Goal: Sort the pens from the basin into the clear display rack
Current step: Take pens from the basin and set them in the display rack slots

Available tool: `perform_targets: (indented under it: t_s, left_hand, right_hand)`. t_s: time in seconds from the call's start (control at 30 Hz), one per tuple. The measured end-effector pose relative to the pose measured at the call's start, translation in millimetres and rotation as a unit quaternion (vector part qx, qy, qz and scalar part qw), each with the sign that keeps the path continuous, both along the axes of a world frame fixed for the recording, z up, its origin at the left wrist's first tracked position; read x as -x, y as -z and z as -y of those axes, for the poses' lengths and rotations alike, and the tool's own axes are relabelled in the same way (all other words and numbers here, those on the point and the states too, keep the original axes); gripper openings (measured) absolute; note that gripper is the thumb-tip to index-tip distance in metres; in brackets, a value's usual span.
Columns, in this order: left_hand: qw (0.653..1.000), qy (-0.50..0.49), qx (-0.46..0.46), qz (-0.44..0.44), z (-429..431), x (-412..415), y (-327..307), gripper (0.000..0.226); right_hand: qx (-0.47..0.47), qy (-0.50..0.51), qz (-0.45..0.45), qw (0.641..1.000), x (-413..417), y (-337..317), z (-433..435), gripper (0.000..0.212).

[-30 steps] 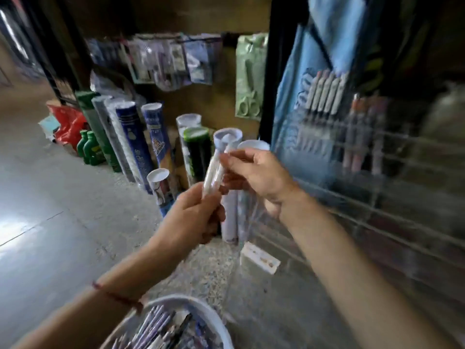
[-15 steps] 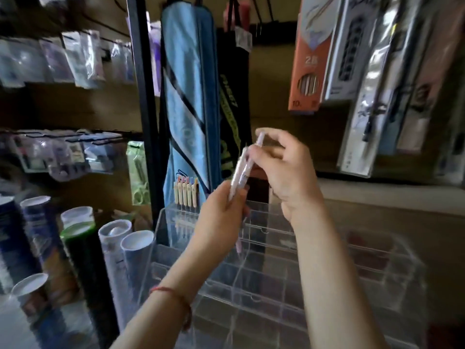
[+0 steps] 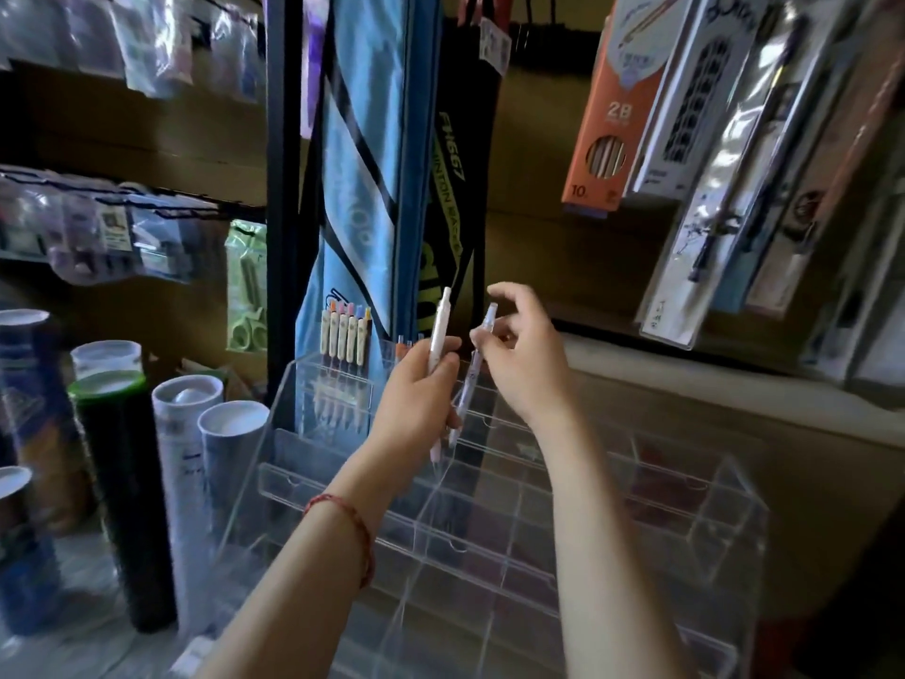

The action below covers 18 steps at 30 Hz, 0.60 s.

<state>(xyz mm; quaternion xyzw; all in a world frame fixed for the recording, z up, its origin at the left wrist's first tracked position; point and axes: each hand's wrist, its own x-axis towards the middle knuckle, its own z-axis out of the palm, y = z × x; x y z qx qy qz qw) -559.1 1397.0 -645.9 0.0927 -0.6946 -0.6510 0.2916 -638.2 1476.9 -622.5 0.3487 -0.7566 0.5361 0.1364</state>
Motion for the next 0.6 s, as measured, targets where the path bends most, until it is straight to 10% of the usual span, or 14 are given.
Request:
perform_targets:
  t_s: [0.6]
  left_hand:
    - [1.000,0.028,0.000,0.012,7,-3,-4,0.020]
  right_hand:
    - [-0.177,0.083,-0.021,0.981,1,2,9,0.011]
